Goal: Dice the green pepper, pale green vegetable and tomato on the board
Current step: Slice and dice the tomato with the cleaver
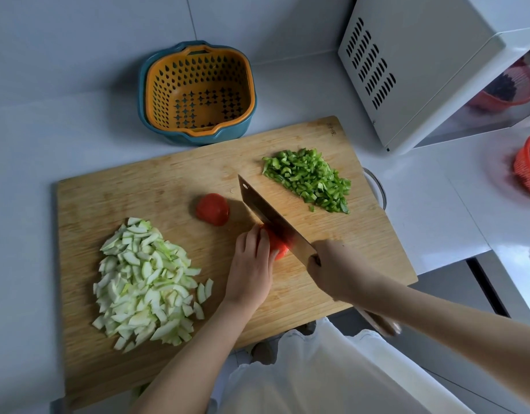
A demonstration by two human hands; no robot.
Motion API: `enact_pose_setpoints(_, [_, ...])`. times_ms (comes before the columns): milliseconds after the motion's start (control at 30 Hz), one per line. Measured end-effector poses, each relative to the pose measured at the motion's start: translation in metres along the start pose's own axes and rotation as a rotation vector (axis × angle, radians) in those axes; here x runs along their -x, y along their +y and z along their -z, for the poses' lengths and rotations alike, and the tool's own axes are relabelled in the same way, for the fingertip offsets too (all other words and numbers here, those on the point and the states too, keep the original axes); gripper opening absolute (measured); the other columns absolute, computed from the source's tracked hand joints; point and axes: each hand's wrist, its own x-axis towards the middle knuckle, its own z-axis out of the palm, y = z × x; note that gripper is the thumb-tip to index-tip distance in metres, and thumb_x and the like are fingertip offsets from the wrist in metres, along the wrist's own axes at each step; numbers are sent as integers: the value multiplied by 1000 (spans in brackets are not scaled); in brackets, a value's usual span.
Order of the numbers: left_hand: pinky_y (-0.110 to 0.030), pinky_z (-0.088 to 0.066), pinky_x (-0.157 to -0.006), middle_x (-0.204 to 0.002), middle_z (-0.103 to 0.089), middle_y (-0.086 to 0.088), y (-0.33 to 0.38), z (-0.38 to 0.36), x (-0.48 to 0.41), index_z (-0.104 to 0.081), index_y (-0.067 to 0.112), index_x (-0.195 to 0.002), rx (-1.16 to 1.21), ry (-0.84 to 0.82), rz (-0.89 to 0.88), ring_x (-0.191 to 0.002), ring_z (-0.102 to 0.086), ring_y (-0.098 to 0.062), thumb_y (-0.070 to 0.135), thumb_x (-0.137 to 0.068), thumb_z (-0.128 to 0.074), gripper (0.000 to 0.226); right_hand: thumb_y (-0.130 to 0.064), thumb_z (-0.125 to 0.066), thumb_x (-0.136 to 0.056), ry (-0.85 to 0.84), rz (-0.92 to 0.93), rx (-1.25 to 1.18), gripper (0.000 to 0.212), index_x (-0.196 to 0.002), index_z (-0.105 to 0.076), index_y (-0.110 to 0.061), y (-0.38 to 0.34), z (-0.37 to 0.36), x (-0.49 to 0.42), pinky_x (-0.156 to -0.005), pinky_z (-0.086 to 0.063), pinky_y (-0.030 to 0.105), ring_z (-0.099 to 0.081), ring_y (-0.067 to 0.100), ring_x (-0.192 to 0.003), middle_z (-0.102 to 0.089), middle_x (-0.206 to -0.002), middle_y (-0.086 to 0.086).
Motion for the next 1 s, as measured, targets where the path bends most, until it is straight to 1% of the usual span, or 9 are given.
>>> enact_pose_setpoints(133, [-42, -49, -89, -112, -54, -21, 0, 2, 0, -51, -5, -116, 37, -19, 29, -102, -52, -34, 29, -97, -35, 42, -20, -37, -96, 127, 28, -78, 24, -88, -57, -11, -11, -20, -30, -55, -47, 33, -60, 24, -67, -59, -73, 3])
enact_pose_setpoints(233, [-38, -47, -92, -113, -54, -20, 2, 5, -1, -50, -5, -115, 112, -6, 71, -106, -51, -31, 35, -100, -29, 47, -18, -39, -94, 161, 34, -85, 22, -86, -58, -10, -6, -19, -21, -54, -44, 33, -57, 24, -63, -58, -69, 4])
enact_pose_setpoints(300, [-37, -47, -92, -111, -55, -21, 1, 4, -1, -51, -5, -112, 132, 12, 65, -105, -53, -30, 38, -102, -28, 50, -17, -39, -94, 163, 40, -62, 23, -78, -54, -11, 0, -14, -7, -49, -37, 29, -48, 19, -55, -53, -64, 1])
enact_pose_setpoints(367, [-37, -48, -91, -109, -56, -22, 0, 3, -1, -52, -4, -109, 124, 19, 44, -103, -54, -30, 38, -102, -28, 49, -17, -38, -95, 137, 41, -29, 29, -67, -43, -18, 4, -9, 8, -44, -28, 24, -40, 14, -49, -46, -58, -2])
enact_pose_setpoints(433, [-38, -49, -90, -108, -56, -21, -1, 2, 1, -52, -2, -107, 110, 20, 24, -101, -54, -30, 38, -103, -27, 47, -18, -37, -95, 89, 31, 3, 33, -63, -34, -22, 6, -6, 18, -44, -28, 24, -38, 14, -47, -43, -57, -3])
enact_pose_setpoints(700, [-42, -50, -88, -109, -55, -22, -3, 0, 1, -54, -5, -107, 75, -8, 13, -102, -53, -32, 30, -99, -33, 41, -18, -36, -94, -66, -80, 52, 31, -63, -36, -21, 23, 14, 53, -46, -31, 19, -39, 10, -46, -42, -56, -5])
enact_pose_setpoints(800, [-38, -47, -93, -110, -54, -21, -3, 0, 0, -54, -3, -109, 71, 9, -3, -103, -50, -29, 32, -101, -30, 43, -17, -35, -94, -98, -86, 14, 30, -64, -39, -19, 19, 18, 46, -41, -34, 17, -43, 6, -35, -45, -53, -4])
enact_pose_setpoints(900, [-33, -40, -95, -109, -54, -20, -3, 0, 0, -56, -3, -108, 59, 29, -5, -102, -48, -27, 31, -98, -36, 40, -16, -35, -96, -54, -31, -36, 29, -69, -45, -16, 3, 2, 12, -41, -38, 19, -51, 10, -46, -50, -60, -2])
enact_pose_setpoints(1000, [-34, -45, -89, -108, -54, -19, -2, 1, -1, -56, -2, -104, 89, 27, 20, -99, -51, -28, 29, -97, -38, 36, -20, -38, -96, 63, 9, -130, 25, -85, -58, -10, -9, -20, -24, -53, -50, 33, -62, 23, -63, -62, -72, 4])
